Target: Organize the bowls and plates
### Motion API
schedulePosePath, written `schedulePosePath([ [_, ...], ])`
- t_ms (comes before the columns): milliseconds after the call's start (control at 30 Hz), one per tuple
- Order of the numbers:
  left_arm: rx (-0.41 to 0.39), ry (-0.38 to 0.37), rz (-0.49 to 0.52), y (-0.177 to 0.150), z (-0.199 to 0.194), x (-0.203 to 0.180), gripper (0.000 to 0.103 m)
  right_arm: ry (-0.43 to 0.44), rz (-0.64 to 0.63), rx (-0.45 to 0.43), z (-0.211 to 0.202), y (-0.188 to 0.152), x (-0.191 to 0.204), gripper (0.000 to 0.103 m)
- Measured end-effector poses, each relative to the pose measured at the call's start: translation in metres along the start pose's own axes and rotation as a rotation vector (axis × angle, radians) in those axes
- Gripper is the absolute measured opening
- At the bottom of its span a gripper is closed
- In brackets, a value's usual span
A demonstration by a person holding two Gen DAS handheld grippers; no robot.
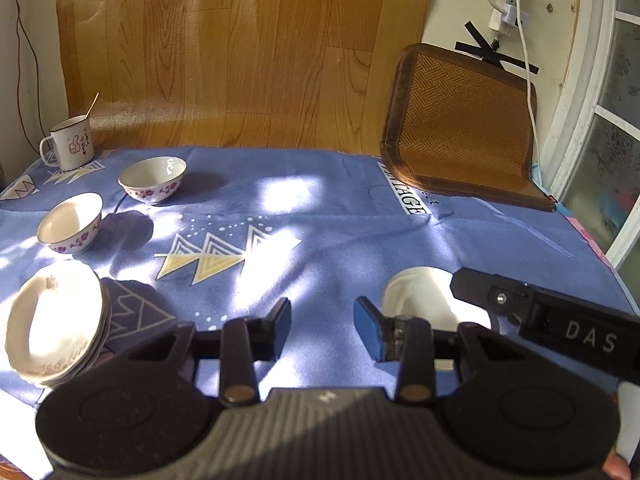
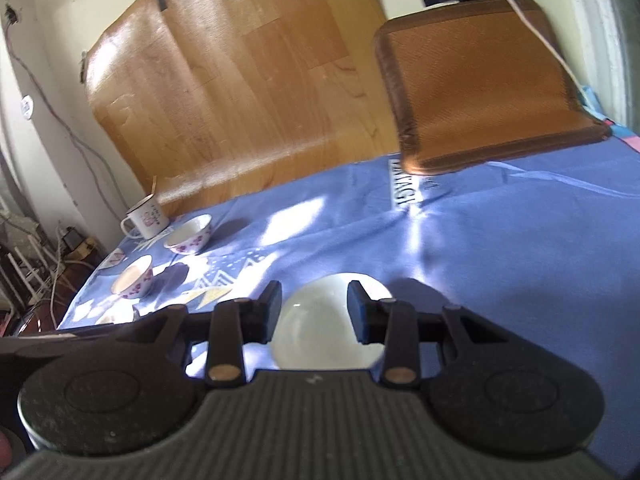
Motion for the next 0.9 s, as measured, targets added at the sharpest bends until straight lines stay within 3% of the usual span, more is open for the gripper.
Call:
schedulePosePath([
  [267, 0.013, -0.002, -0.091, -0.002, -0.010, 0.061, 0.036, 0.089, -0.031, 0.073, 0.027, -0.003, 0.043, 0.040],
  [433, -0.008, 0.043, -0.163, 0.001, -0.027, 0.129, 0.035, 0.143, -0.089, 0.156, 0.055, -0.008, 0.085, 0.040],
  [600, -0.004, 0.149, -0.216, 0.012, -0.031, 0.210, 0.034, 0.195, -0.103, 0.232, 0.096, -0.011, 0.129, 0.039],
  [700, 0.035, 0.173, -0.237, 0.022, -0.015, 0.252, 0.033, 0.204, -0.099, 0.263, 0.124, -0.012, 0.155, 0.039],
  [900, 0.130, 0.199, -0.201, 0.036, 0.034, 0.297, 0.033, 0.178, -0.071, 0.345, 0.186, -0.016, 0.193, 0.039],
])
Point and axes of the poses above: each gripper's, at about its wrist camera, not at the fingertips, and z roughly the way its jaws point, x to its left, y to its top, the point moved 1 cm from there along z, roughly the way its jaws point, and after that the axes turned 10 degrees about z, right-handed, at the moved point
